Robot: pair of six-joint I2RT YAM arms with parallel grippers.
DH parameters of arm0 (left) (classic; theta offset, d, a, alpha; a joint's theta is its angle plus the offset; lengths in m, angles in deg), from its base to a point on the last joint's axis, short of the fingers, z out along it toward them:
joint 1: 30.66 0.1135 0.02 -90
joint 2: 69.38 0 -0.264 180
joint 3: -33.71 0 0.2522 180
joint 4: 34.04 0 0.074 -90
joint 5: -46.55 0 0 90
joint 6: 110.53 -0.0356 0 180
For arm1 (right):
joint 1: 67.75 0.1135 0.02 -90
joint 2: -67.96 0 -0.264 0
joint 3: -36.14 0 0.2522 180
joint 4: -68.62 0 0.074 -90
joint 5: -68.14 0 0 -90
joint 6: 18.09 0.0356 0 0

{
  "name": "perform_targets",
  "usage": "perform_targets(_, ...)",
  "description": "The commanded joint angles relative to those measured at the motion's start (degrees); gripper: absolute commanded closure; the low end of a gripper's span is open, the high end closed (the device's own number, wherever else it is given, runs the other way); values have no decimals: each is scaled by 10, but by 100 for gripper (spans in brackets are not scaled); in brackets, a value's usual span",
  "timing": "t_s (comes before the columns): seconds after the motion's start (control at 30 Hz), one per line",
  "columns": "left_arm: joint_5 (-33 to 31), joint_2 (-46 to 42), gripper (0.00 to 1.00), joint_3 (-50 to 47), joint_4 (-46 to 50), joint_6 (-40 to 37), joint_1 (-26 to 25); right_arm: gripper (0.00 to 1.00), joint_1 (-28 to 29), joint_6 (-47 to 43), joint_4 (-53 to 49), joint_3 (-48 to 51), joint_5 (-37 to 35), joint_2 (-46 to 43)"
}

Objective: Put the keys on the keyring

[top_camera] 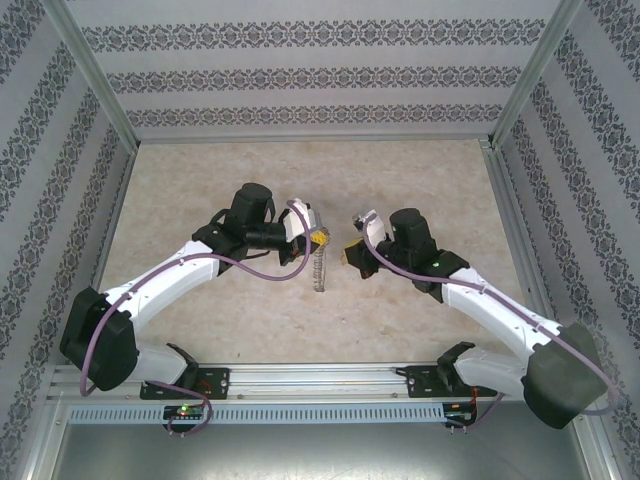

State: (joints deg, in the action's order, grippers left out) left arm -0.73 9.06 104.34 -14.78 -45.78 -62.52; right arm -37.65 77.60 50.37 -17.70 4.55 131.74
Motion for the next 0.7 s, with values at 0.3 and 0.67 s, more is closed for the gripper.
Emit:
perform_targets(0.3,23,-4,100,-1,-28,18,0,100,2,18,83,8,69,-54)
perform_targets(0.67,29,4,100,5,-39,47,0,100,19,26,117,0,78,-30)
